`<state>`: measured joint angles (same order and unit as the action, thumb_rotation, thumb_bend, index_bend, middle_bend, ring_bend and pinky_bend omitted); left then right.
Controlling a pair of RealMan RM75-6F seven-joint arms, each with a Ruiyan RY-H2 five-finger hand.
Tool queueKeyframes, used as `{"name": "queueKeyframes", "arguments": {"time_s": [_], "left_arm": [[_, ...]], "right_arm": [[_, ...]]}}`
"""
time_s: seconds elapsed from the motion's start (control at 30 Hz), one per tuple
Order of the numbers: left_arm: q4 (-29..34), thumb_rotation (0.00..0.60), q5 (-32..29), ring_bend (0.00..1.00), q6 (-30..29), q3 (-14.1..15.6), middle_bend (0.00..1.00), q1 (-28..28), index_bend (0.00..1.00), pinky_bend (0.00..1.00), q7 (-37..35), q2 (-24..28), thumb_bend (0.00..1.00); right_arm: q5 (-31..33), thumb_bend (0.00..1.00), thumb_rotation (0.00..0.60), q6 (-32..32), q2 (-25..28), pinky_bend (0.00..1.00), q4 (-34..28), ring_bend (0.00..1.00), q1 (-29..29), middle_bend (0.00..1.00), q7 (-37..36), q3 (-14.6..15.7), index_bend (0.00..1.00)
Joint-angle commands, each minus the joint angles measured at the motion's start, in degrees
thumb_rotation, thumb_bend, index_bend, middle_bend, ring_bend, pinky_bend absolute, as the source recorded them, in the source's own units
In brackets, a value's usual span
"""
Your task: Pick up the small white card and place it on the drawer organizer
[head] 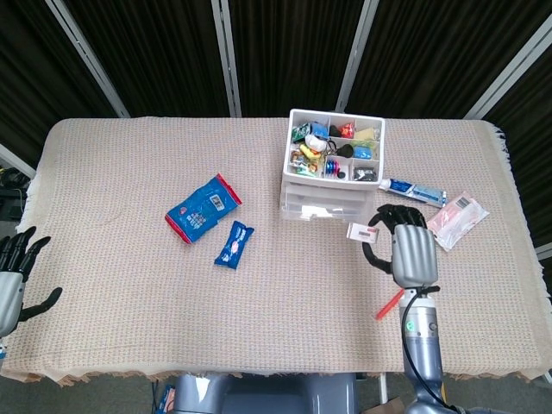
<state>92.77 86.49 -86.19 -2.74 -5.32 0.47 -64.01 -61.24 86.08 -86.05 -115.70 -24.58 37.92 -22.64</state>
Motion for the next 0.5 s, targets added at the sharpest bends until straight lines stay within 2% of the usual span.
{"name": "queueKeyframes", "arguments": {"time_s": [0.03,0.27,0.5], "left_arm": [[-0.03,0.6,0.01,0.0,0.03,-0.03,0.0,-0.04,0.12,0.0,-0.04,0.0,0.29],[-0.05,0.6,-0.07,0.0,0.05,-0.06,0.0,-0.04,0.12,0.0,-0.22,0.03,0.29],[0.03,0.6,-0.24,0.0,0.19,-0.09,0.0,-0.06,0.12,0.0,-0.35,0.13,0.29]], "right_arm": [[4.13,0.31,0.6,-1.52,-0.16,0.18,2.78,0.21,-3.74,0.29,2.5,-3.99,0.59],[6.76,0.31,0.6,-2.8,-2.65,0.18,9.49,0.2,-9.04,0.29,4.47,-7.25,0.59],[9.4,0.3,0.6,-2.6,-5.12,0.18,14.99,0.2,-12.72,0.29,5.57,-8.74,0.58]]}}
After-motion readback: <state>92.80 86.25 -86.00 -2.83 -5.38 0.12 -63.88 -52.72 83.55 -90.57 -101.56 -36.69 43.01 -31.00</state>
